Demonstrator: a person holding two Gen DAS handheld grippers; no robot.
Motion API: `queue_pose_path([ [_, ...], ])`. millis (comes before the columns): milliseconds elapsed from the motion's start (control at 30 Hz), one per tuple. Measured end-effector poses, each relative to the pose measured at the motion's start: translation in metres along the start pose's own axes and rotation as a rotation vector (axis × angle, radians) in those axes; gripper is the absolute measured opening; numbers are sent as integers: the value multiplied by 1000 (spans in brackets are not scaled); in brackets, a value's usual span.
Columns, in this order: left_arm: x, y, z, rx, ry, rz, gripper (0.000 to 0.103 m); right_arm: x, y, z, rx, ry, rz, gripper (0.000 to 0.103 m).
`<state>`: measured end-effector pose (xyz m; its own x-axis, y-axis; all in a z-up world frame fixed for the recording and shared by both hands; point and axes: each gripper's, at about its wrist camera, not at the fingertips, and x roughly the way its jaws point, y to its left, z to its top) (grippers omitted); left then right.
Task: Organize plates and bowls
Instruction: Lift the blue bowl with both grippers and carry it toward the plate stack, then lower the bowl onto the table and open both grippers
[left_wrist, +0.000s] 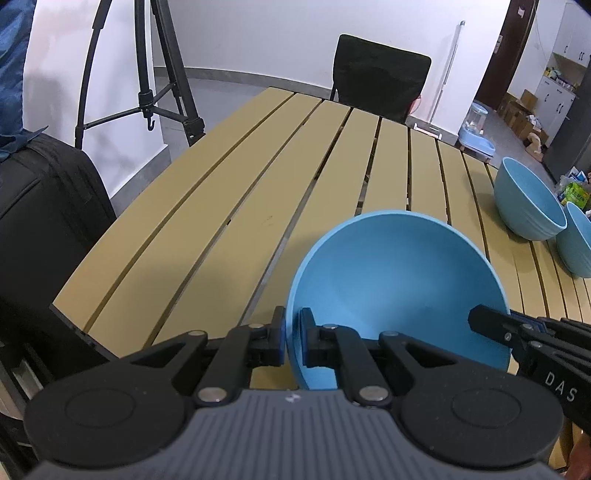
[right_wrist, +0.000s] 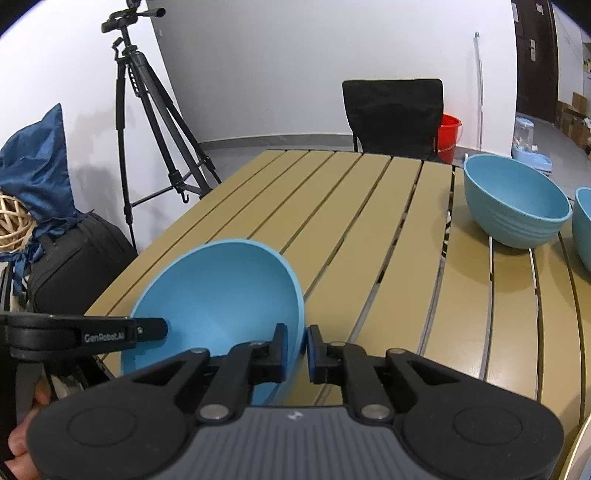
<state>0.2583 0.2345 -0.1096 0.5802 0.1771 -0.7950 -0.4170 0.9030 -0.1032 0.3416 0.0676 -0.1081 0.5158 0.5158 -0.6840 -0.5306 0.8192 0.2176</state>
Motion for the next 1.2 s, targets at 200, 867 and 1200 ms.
queue_pose_path([
  [200,-1,-5,-1,13,-12,15,8,1,-2,-2,8,2,1,10],
  [867,-16,-1,3,-5,-55,12,64,-12,-10,3,39,-21,57,41],
  [1200,-25,-2,4,-2,-81,-17,103,-33,-17,9,30,-43,19,103],
])
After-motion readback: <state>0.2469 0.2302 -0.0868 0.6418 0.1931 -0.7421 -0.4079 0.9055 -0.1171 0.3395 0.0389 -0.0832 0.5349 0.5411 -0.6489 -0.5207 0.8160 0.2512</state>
